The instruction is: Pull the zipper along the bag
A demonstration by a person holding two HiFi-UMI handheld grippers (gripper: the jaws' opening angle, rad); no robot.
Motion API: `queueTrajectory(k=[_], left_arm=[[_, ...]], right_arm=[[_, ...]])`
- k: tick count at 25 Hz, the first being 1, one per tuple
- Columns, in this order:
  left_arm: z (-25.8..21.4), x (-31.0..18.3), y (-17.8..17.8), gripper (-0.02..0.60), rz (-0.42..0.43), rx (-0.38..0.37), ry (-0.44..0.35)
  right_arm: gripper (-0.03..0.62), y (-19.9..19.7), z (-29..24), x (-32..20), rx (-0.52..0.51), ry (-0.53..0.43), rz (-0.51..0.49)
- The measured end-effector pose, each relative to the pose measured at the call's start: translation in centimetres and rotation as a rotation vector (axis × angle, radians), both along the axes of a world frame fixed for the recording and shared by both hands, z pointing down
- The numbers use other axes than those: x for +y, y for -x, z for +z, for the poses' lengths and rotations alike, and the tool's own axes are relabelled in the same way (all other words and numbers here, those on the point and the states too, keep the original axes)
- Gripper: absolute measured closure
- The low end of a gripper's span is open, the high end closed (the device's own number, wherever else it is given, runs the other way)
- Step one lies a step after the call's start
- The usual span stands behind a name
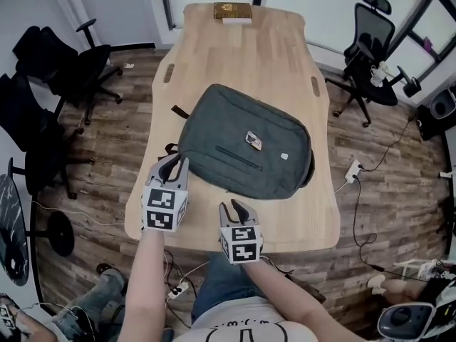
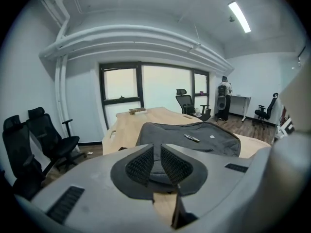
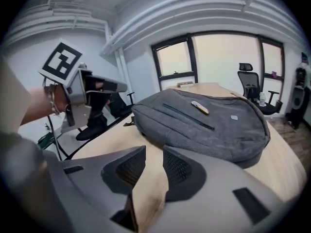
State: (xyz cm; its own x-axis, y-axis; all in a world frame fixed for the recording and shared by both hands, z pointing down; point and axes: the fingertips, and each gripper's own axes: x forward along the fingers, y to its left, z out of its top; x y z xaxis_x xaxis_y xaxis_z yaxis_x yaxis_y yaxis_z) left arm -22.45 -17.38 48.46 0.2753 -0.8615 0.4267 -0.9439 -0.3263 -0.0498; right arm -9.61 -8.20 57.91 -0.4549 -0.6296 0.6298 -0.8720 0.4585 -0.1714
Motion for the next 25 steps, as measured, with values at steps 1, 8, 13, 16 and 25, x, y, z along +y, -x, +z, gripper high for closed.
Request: queueTrajectory(k=[1,8,13,16,25], left_arm=[[0.1,-0.3,0.1,0.555,0.013,-0.005,-0.002],[0.5,-1.6,1.6,0.555,0.059,0.000,-0.009],[1.2,-1.5,2.0,0.555,0.079,0.009,-0.002],[1.6,-1.5,2.1,0.555,0.101,0.007,0.007],[3.7,-2.7,1.5,0.555,0.135,-0.009,0.067]], right_arm=[[0.431,0.0,0.9,-0.7,0.019,0.007,0.045],[0.416,0.5,5.0,-2.6,0.134,0.049,0.255],[0.421,-0.2,6.6,-3.0,0.166,0.109,0.394],[0.420,-0.5,6.5,-4.0,0.195,0.087,0.414],[0.536,-0.4,6.7,-3.8,0.178,0.119,0.329]])
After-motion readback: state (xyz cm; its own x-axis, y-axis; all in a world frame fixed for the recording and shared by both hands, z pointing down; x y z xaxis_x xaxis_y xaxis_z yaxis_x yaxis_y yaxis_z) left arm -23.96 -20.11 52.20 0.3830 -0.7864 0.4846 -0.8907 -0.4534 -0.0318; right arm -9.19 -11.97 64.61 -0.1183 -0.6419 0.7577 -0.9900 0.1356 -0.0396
